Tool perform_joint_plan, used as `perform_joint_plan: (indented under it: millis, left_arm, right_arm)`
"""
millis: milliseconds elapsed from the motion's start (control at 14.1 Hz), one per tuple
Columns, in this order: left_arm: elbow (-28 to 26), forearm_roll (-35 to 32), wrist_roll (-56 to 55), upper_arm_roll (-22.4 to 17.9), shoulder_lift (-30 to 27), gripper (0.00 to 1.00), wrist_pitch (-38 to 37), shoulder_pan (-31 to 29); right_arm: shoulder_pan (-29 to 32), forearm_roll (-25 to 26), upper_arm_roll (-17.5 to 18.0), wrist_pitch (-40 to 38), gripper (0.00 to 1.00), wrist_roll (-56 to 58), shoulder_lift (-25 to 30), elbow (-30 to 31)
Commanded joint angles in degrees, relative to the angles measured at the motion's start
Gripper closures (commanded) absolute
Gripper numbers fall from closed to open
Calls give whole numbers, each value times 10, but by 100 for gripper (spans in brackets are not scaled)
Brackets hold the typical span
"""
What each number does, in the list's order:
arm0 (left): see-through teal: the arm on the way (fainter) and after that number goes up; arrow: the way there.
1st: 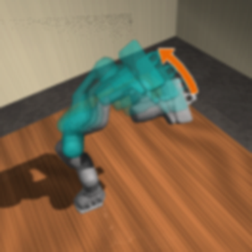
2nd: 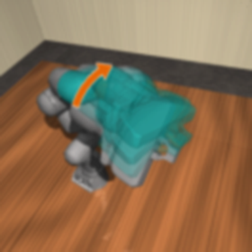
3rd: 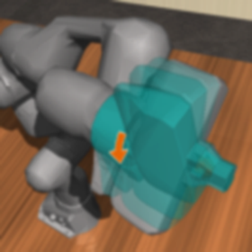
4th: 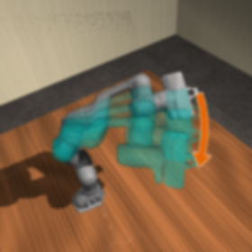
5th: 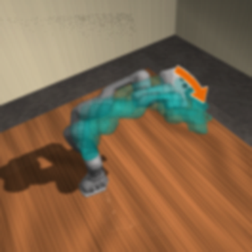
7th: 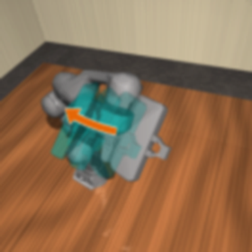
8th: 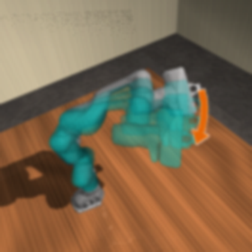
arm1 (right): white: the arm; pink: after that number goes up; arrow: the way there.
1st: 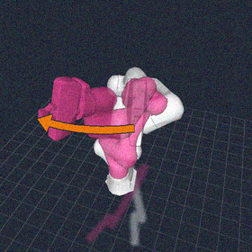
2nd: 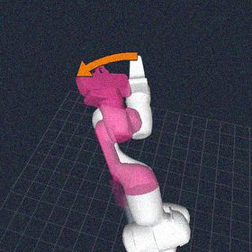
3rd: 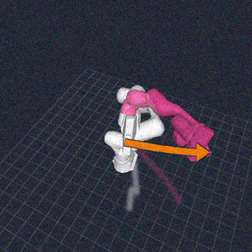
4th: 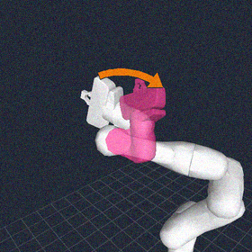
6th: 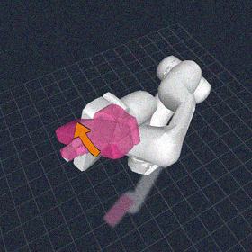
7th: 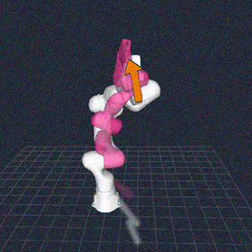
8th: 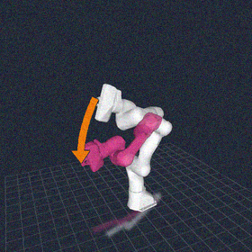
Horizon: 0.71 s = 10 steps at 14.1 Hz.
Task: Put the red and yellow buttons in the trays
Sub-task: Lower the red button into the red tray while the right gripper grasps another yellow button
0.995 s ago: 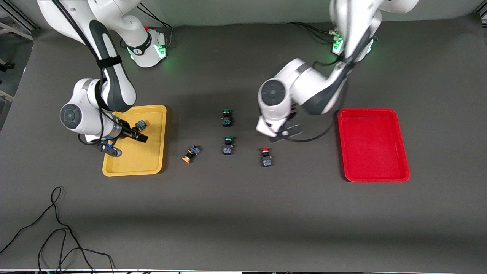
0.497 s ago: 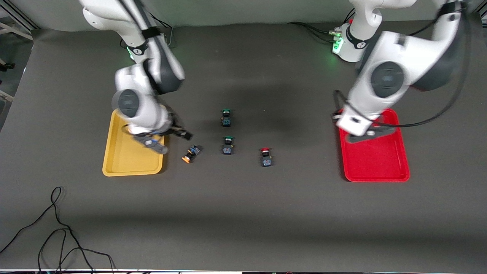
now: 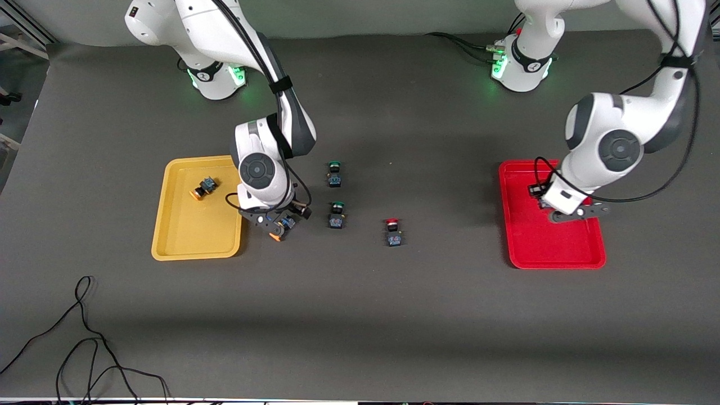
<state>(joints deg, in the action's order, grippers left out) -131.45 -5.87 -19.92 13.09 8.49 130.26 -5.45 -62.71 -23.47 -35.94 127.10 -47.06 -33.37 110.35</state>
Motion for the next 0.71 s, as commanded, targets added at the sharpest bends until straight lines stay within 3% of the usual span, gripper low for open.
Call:
perform_joint_plan:
  millis: [0,142,213,284,355,426,497,639]
  left_arm:
    - [-42,-1,7,8,18,83,69,-13]
    - [-45,-1,7,8,46,69,96,-18]
    - [-47,-1,8,8,47,67,96,-30]
    - [-49,-1,14,8,43,59,91,-33]
    - [-48,-1,15,8,42,8,90,-33]
    - [-45,-1,19,8,38,0,89,-33]
    - [-42,-1,19,8,29,0,82,-33]
    - [-12,0,19,10,1,0,11,-33]
  right_arm:
    - [24,-11,-5,0,0,6,-9,-21]
    - [27,-17,-3,34,0,6,-40,-22]
    - [29,-38,-3,40,0,8,-49,-24]
    - [39,-65,-2,40,0,17,-53,-28]
    - [39,-86,3,41,0,28,-63,-30]
    - [40,-91,5,42,0,29,-72,-35]
    - [41,-91,6,42,2,29,-75,-40]
    - [41,-94,6,42,17,39,-77,-39]
